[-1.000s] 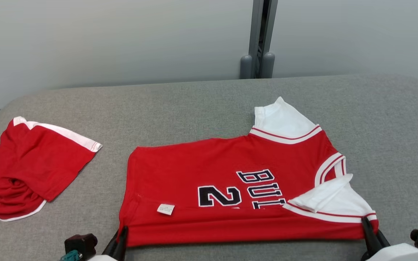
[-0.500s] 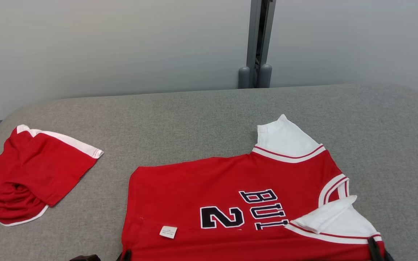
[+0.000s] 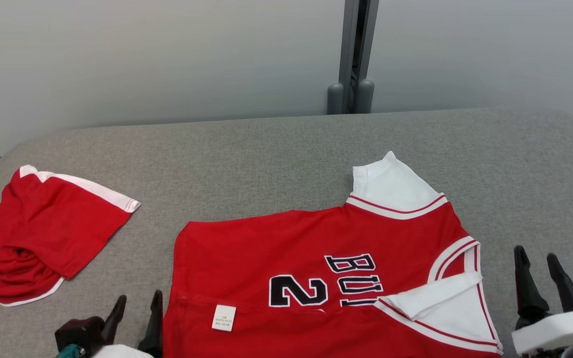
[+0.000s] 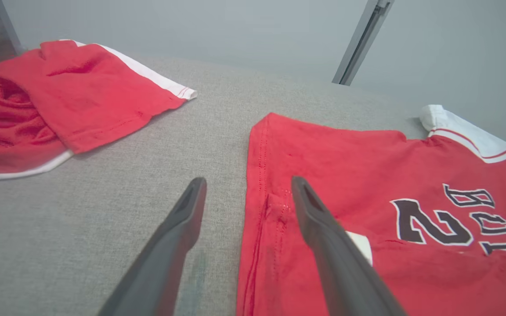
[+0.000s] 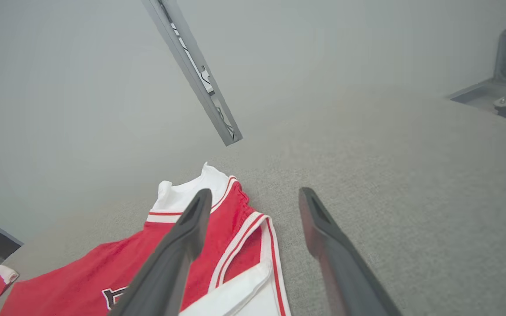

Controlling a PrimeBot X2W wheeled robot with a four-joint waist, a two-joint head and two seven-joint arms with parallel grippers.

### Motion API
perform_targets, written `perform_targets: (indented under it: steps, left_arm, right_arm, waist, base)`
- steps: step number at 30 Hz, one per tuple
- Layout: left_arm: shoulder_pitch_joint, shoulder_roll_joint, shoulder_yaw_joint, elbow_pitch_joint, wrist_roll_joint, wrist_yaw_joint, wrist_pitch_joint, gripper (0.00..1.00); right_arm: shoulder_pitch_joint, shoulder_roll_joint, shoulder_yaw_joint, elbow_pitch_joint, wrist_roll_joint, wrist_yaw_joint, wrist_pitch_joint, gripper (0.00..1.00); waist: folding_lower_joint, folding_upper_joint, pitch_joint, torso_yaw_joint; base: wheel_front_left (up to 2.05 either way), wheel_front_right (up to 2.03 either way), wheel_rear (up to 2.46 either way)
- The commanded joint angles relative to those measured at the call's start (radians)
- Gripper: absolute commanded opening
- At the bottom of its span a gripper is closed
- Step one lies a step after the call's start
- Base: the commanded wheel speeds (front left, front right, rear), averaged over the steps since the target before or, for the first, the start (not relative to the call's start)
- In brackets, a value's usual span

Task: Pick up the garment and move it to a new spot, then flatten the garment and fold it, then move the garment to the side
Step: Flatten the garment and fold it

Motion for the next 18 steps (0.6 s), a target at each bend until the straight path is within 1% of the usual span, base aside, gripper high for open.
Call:
perform_targets:
  steps: [1, 5, 8, 12, 18]
  left_arm:
    - [-0.028, 0.006, 0.014, -0.016, 0.012, 0.011, -0.024, 1.0]
    - [-0.073, -0.008, 0.035, -0.035, 0.026, 0.025, -0.071, 1.0]
    - [-0.096, -0.024, 0.044, -0.026, 0.035, 0.023, -0.089, 1.0]
    - [-0.137, -0.036, 0.031, 0.015, 0.05, 0.004, -0.099, 1.0]
    - [-0.244, -0.023, 0.004, 0.136, 0.081, -0.021, -0.079, 1.0]
  right_arm:
    - [-0.017, -0.021, 0.026, -0.046, -0.037, 0.0, -0.022, 1.0]
    - [-0.035, -0.048, 0.094, -0.133, -0.123, 0.0, -0.082, 1.0]
    - [-0.041, -0.045, 0.123, -0.168, -0.162, 0.0, -0.11, 1.0]
    - [-0.053, -0.04, 0.154, -0.181, -0.207, 0.0, -0.123, 1.0]
    - [-0.084, -0.03, 0.175, -0.19, -0.229, 0.0, -0.133, 1.0]
  waist:
    - [0.0, -0.0001, 0.009, -0.003]
    - [0.0, -0.0001, 0.033, -0.009]
    - [0.0, -0.0001, 0.053, -0.016]
    - [0.0, -0.0001, 0.085, -0.028]
    - [0.0, -0.0001, 0.142, -0.059]
  base:
    - [0.0, 0.0, 0.0]
    - [0.0, 0.0, 0.0]
    - [0.0, 0.0, 0.0]
    - [0.0, 0.0, 0.0]
    - [0.0, 0.0, 0.0]
